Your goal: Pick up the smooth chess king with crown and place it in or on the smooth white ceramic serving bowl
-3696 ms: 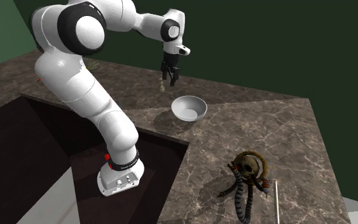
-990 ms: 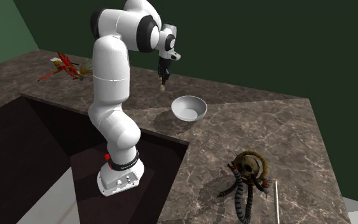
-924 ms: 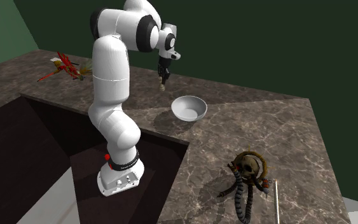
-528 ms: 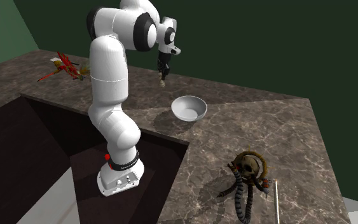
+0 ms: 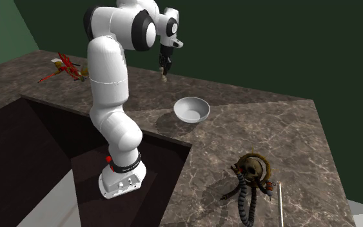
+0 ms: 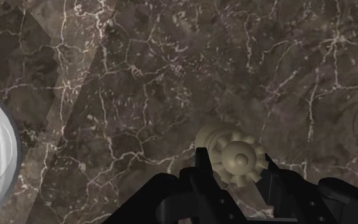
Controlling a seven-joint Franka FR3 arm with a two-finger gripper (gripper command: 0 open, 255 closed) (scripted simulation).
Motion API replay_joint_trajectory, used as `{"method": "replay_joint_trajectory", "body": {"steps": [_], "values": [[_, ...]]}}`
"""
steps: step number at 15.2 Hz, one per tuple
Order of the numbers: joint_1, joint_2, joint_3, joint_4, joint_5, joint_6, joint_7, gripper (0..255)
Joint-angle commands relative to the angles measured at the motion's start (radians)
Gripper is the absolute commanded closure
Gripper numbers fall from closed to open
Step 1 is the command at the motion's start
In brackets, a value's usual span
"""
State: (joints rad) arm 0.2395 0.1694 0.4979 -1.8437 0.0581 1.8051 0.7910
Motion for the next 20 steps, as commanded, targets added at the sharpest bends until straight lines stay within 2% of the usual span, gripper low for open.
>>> {"method": "replay_joint_trajectory", "body": {"steps": [1,11,20], "values": [[-0.002,-0.011,0.0,0.012,0.005,-0.022,-0.001,255],[-0.004,-0.034,0.002,0.118,0.014,-0.148,0.004,255],[-0.124,-0.264,-0.101,-0.117,0.069,-0.147,-0.238,255]]}}
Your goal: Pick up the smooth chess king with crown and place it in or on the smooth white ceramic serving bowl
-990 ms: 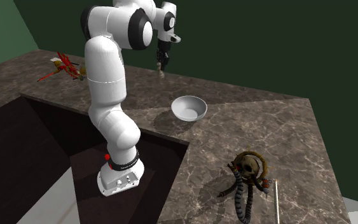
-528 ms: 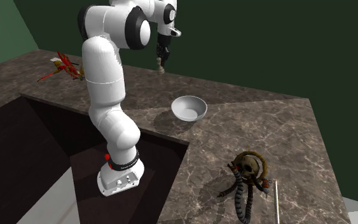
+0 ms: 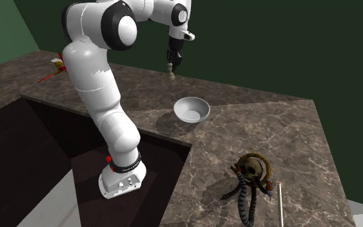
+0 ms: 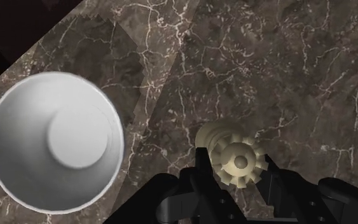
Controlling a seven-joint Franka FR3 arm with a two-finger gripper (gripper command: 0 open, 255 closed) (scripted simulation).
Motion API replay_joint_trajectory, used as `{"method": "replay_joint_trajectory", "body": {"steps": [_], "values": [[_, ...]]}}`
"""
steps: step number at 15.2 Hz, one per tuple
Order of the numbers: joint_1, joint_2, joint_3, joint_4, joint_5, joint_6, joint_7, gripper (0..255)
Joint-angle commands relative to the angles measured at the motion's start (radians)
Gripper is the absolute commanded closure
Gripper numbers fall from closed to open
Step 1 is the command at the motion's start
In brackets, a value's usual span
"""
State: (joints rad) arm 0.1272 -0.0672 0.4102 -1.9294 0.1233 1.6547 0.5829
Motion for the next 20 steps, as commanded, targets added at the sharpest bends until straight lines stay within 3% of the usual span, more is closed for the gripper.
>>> {"method": "replay_joint_trajectory", "body": {"steps": [1,15,20], "values": [[-0.022,-0.047,-0.028,-0.051,0.005,0.001,-0.056,255],[-0.166,-0.216,-0.243,-0.209,-0.073,-0.028,-0.404,255],[-0.168,-0.21,-0.244,-0.257,-0.075,0.026,-0.409,255]]}}
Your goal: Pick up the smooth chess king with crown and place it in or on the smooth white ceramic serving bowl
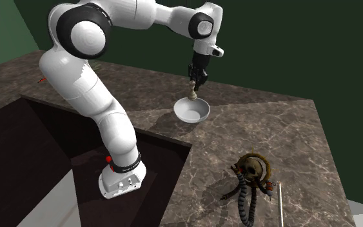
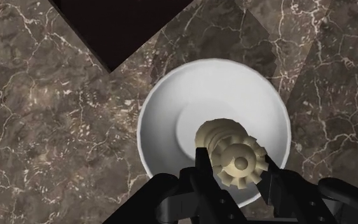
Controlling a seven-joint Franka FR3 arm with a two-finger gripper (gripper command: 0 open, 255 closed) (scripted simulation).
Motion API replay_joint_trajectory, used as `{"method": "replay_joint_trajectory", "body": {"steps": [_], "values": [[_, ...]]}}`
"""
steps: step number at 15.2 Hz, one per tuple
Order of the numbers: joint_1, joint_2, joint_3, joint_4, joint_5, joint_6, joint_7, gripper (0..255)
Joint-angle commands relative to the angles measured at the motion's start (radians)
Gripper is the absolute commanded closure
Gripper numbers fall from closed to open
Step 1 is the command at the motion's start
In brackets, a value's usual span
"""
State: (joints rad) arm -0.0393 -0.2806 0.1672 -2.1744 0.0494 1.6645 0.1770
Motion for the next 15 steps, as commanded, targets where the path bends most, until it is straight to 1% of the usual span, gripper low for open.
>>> {"method": "replay_joint_trajectory", "body": {"steps": [1,10,11,15], "values": [[-0.001,0.006,-0.001,-0.024,-0.001,0.03,-0.003,255],[0.0,0.037,0.005,-0.117,-0.002,0.154,0.0,255],[0.0,0.045,0.006,-0.134,-0.003,0.179,0.0,255],[0.0,0.045,0.006,-0.134,-0.003,0.179,0.0,255]]}}
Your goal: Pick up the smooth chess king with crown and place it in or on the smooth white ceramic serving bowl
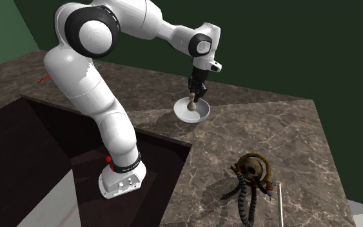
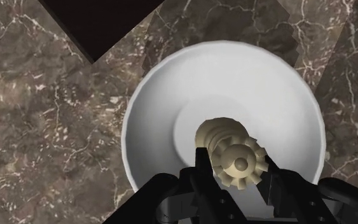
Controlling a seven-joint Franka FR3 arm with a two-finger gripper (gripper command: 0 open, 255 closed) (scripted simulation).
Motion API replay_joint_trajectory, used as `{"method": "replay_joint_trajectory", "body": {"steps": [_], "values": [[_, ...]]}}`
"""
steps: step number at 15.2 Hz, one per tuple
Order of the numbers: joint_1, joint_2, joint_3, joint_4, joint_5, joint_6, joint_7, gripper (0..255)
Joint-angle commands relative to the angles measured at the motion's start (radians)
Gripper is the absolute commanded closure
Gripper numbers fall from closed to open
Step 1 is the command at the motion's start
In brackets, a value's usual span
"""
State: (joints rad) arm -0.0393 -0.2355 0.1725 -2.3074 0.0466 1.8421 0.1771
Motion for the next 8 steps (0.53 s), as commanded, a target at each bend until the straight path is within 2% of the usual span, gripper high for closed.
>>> {"method": "replay_joint_trajectory", "body": {"steps": [1,4,5,8], "values": [[0.0,0.0,0.0,-0.001,0.0,0.002,0.0,255],[0.0,0.0,0.0,-0.001,0.0,0.002,0.0,255],[0.0,0.0,0.0,-0.001,0.0,0.002,0.0,0],[0.0,0.0,0.0,-0.001,0.0,0.002,0.0,0]]}}
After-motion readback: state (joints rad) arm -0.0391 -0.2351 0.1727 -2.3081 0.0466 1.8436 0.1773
